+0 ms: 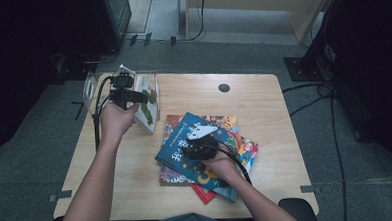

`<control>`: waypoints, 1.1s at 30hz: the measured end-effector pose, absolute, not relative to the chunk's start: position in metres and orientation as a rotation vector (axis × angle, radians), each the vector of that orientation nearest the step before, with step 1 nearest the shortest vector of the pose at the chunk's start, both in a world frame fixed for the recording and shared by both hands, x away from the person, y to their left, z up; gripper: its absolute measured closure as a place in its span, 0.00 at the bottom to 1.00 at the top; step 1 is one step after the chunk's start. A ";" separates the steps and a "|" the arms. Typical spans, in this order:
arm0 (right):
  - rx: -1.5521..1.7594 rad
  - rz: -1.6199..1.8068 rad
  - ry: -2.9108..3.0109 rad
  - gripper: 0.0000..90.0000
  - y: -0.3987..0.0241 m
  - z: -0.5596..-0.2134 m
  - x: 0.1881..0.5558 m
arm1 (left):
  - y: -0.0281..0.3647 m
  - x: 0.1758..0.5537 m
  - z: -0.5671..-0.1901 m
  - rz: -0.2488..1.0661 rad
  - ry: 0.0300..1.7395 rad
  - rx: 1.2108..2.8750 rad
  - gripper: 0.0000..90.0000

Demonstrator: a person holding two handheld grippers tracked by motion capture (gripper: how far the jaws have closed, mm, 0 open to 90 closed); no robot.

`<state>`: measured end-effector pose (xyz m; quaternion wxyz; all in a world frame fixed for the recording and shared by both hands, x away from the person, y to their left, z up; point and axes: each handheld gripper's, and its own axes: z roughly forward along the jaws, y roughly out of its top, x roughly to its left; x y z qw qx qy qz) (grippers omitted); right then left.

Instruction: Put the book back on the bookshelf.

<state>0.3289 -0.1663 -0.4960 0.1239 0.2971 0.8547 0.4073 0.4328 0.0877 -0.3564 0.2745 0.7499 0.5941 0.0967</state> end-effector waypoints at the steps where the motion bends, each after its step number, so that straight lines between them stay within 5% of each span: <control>1: 0.874 1.194 2.494 0.65 -0.167 -0.496 0.329 | 0.088 0.430 -0.357 0.251 1.588 2.018 0.66; 33: 1.044 1.222 2.316 0.75 -0.223 -0.477 0.319 | 0.074 0.381 -0.423 0.121 1.300 2.174 0.52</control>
